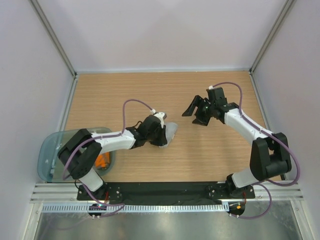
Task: Roll the towels
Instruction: Roll the towel
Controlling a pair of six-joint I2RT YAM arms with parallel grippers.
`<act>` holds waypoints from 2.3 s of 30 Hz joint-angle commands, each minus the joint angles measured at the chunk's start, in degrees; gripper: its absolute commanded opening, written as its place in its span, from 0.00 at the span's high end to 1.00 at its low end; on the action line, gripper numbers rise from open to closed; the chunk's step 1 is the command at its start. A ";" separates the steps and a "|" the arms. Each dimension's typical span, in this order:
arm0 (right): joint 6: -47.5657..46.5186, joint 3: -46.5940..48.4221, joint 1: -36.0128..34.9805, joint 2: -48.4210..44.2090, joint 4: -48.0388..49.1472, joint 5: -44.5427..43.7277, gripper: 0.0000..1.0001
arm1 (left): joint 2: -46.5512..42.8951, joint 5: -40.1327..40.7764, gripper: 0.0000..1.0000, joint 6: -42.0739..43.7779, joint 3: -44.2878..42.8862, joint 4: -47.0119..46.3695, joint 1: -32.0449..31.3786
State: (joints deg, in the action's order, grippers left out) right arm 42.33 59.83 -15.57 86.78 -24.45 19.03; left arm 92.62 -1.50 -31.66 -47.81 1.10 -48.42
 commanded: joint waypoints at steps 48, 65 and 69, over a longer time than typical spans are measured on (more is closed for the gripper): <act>8.82 -14.22 -15.54 18.34 45.55 0.93 0.78 | 13.38 -35.69 0.77 -16.95 5.36 -4.45 24.26; 5.40 -3.94 -17.73 13.41 15.40 -6.10 0.92 | -7.89 10.76 0.49 -2.89 -3.34 21.57 6.00; 5.31 -1.83 -18.26 13.68 11.19 -6.72 0.92 | -10.79 19.41 0.45 -1.92 -3.52 21.49 -0.78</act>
State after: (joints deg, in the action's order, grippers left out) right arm 49.58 55.90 -33.36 101.89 -4.84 15.90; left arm 84.31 4.64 -36.51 -49.74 18.96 -45.76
